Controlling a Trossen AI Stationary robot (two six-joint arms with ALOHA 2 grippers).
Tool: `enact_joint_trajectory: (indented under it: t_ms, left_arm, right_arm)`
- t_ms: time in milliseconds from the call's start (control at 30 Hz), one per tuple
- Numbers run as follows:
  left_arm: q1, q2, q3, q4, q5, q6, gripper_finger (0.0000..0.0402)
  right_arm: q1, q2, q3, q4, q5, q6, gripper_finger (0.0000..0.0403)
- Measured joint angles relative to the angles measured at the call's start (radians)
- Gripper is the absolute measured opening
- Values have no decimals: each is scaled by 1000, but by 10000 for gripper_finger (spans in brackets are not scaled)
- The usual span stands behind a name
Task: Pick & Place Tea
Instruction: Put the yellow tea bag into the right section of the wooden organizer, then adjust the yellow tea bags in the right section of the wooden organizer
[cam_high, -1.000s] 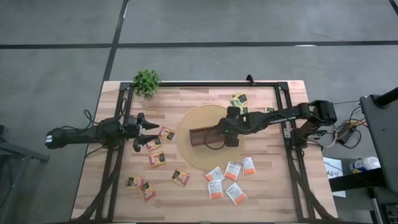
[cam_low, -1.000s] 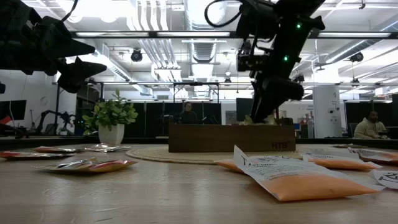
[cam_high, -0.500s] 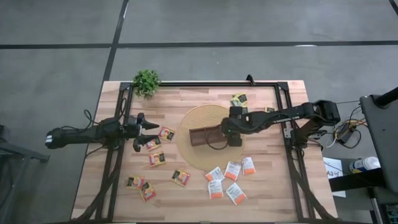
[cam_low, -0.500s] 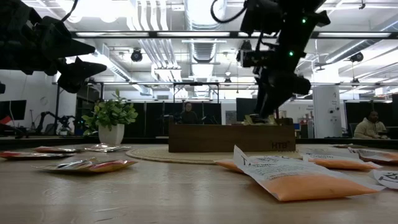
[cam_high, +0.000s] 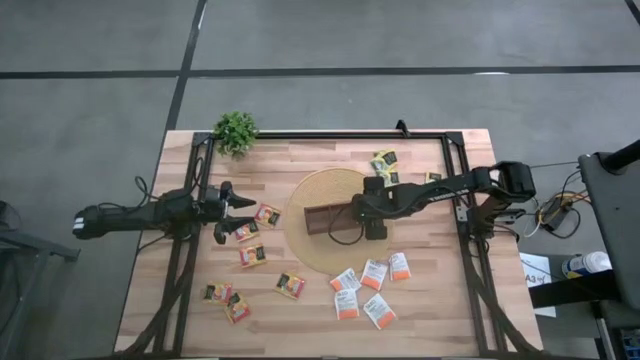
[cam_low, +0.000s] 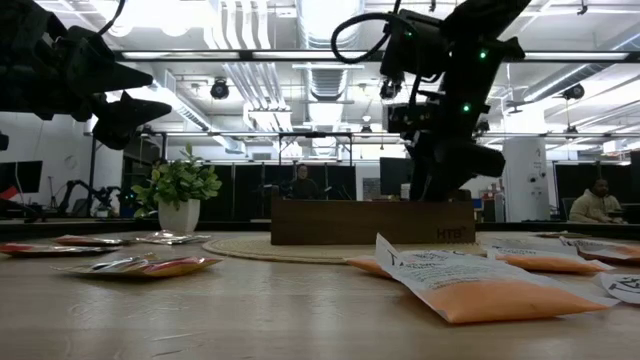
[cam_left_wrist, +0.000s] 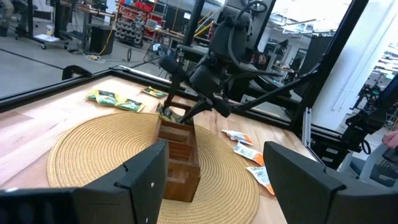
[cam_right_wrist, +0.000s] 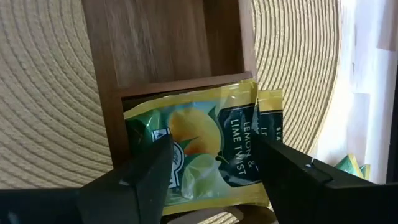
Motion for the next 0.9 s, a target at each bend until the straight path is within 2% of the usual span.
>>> enact_joint_trajectory:
  t_ms: [267,733,900]
  left_arm:
    - [0,0,0,0,0,0,257]
    - [0,2,0,0,0,0,257]
    - [0,2,0,0,0,0,257]
  right_arm:
    - [0,17,-1,7,93,17,221]
    - [3,-96,53,-29,91,27,220]
    - [-33,-155,64,-65,84,55,219]
